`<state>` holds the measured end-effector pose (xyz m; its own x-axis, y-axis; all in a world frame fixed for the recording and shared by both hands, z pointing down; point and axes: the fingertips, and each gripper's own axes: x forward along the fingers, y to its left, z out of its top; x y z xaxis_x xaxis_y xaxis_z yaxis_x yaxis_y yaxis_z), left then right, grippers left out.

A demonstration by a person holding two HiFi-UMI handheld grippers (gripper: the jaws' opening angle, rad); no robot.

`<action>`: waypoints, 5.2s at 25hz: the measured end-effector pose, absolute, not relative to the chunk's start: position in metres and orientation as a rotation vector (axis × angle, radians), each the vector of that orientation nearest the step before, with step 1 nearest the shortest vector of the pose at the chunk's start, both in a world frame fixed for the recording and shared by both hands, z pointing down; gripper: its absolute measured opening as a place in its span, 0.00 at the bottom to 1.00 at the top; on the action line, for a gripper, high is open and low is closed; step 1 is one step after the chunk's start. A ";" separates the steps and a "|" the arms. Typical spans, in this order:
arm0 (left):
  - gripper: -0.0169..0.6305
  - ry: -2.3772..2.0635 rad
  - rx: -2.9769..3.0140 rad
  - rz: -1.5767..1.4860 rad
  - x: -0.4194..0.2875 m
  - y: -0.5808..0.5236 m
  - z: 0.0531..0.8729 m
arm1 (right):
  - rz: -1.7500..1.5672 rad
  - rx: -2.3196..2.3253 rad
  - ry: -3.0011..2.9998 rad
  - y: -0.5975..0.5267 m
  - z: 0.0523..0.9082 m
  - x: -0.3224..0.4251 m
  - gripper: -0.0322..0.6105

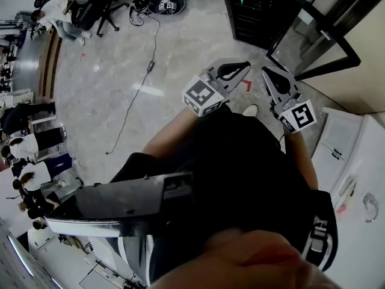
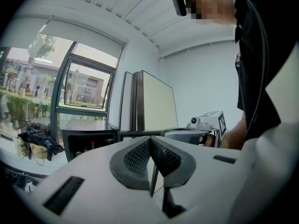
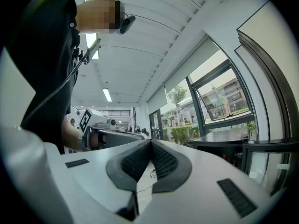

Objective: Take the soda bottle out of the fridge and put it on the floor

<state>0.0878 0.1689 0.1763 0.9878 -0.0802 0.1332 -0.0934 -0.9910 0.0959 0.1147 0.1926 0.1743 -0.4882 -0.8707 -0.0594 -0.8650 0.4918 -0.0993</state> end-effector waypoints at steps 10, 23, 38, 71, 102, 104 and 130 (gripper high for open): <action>0.03 -0.126 2.998 0.189 0.100 0.123 0.181 | -0.129 -1.592 2.592 0.145 0.179 0.131 0.06; 0.03 0.017 3.039 0.131 0.092 -0.012 0.197 | -0.149 -1.828 2.526 0.023 0.194 0.131 0.06; 0.03 0.007 3.022 0.157 0.121 -0.115 0.255 | -0.165 -2.075 2.433 -0.095 0.256 0.198 0.06; 0.03 -0.335 3.009 0.170 0.272 -0.205 0.485 | -0.212 -2.321 2.163 -0.278 0.506 0.392 0.58; 0.03 -0.713 2.872 0.197 0.177 -0.172 0.489 | -0.176 -1.833 2.650 -0.203 0.475 0.266 0.54; 0.03 -0.766 2.838 0.202 0.163 -0.173 0.497 | -0.174 -1.742 2.694 -0.193 0.480 0.247 0.54; 0.03 -0.954 2.580 0.422 -0.028 -0.192 0.823 | -0.747 -1.568 2.907 -0.178 0.892 0.033 0.54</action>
